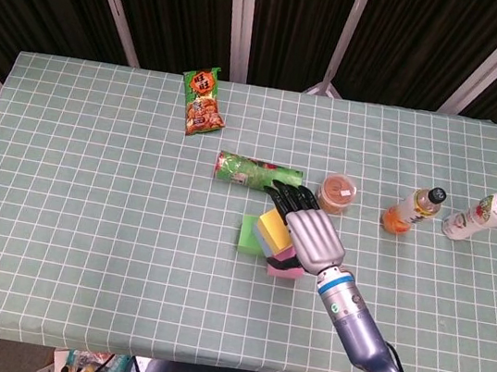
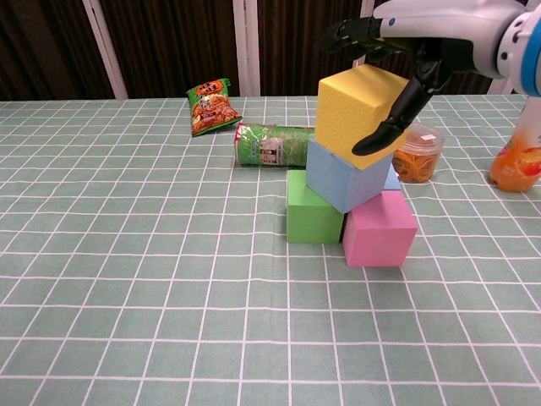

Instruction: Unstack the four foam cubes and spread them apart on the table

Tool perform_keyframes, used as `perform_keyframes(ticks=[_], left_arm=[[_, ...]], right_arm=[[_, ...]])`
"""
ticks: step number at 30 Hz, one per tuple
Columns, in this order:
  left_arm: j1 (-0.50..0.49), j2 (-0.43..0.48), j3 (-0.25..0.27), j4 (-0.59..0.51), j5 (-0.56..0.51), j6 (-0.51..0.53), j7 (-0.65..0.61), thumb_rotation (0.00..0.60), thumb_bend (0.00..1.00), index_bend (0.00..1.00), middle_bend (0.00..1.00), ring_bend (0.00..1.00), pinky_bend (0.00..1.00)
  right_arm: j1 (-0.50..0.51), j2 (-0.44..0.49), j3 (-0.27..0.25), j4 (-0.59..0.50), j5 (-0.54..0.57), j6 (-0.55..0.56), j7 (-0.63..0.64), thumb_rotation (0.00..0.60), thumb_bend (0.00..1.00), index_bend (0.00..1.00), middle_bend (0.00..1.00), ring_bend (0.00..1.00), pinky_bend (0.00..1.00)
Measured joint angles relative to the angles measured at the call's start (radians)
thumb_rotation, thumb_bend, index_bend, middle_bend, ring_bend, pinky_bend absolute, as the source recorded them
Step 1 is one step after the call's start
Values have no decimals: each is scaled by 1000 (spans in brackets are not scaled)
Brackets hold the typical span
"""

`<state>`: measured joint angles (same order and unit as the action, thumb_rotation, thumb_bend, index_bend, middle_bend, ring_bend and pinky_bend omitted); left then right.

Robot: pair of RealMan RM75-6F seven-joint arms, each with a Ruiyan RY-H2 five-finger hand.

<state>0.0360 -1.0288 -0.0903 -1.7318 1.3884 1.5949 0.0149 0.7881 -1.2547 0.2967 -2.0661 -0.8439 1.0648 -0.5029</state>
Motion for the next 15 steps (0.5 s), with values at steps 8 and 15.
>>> perform_keyframes(ticks=[8,15], left_arm=[[2,-2,2,-3,3,3,11,600,145,158,0,0,0],[6,-3,3,-5,6,10,14,600,144,158,0,0,0]], right_arm=[[50,63,-17,11,61,-45,-43,600,40,18,3,41,0],[59,75,-27,18,34,-43,-18,600,39,76,59,103,0]])
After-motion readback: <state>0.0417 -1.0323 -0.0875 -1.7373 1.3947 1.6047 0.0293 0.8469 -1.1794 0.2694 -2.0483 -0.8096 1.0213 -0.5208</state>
